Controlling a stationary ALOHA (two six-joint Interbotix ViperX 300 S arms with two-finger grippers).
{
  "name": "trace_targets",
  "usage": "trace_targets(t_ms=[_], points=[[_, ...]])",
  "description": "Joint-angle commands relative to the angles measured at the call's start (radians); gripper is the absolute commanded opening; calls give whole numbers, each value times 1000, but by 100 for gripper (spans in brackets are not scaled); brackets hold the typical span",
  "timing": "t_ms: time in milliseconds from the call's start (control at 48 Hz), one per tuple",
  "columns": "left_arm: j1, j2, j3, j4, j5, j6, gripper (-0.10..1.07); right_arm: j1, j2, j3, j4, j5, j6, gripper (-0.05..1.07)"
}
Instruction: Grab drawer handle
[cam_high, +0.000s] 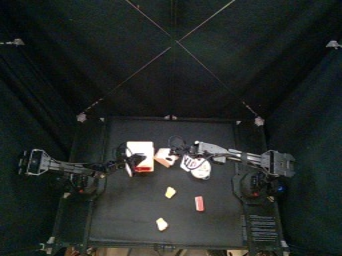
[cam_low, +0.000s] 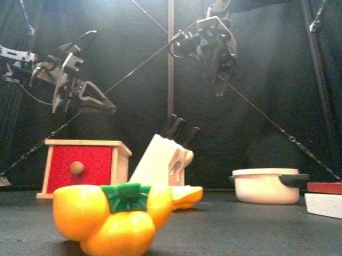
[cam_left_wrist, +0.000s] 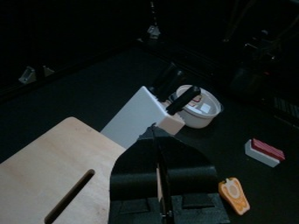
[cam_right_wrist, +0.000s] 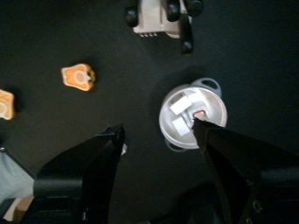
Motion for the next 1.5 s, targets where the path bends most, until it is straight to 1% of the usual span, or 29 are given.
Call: trace_targets(t_ms=[0, 167, 292, 542, 708, 729, 750, 812, 917, 1042, 1104, 1229, 1375, 1479], points=[[-11, -12, -6, 20, -3, 2, 12, 12, -83, 71, 28, -121, -2, 94], [-20, -21, -5, 23, 14, 2, 12, 18, -144, 184, 48, -256, -2, 94], [-21, -23, -5, 25, 41, 3, 13, 21, -195, 273, 48, -379, -2, 94], [-23, -25, -3, 43, 52, 0, 14, 51, -275, 433, 72, -657, -9, 94], [-37, -26, -5, 38, 77, -2, 18, 103, -314, 529, 49, -900, -20, 94], [-40, -29, -6, 37, 86, -2, 20, 112, -321, 545, 40, -948, -20, 94], [-41, -31, -8, 35, 92, -2, 21, 115, -322, 549, 37, -965, -20, 94], [-46, -37, -9, 34, 112, -2, 25, 129, -333, 584, 3, -1071, -18, 94], [-57, -51, -11, 28, 147, -3, 34, 132, -339, 629, -40, -1215, -2, 94], [-81, -66, -11, 2, 195, -3, 44, 127, -331, 670, -61, -1356, -2, 94], [-106, -71, -12, -23, 225, -5, 49, 126, -318, 680, -58, -1411, -2, 94], [-149, -77, -12, -92, 272, -5, 53, 121, -281, 678, -23, -1523, 2, 94], [-195, -84, -9, -215, 290, -5, 53, 104, -239, 653, 26, -1592, -2, 94], [-215, -89, -2, -310, 291, -5, 53, 94, -209, 623, 31, -1595, 0, 94]])
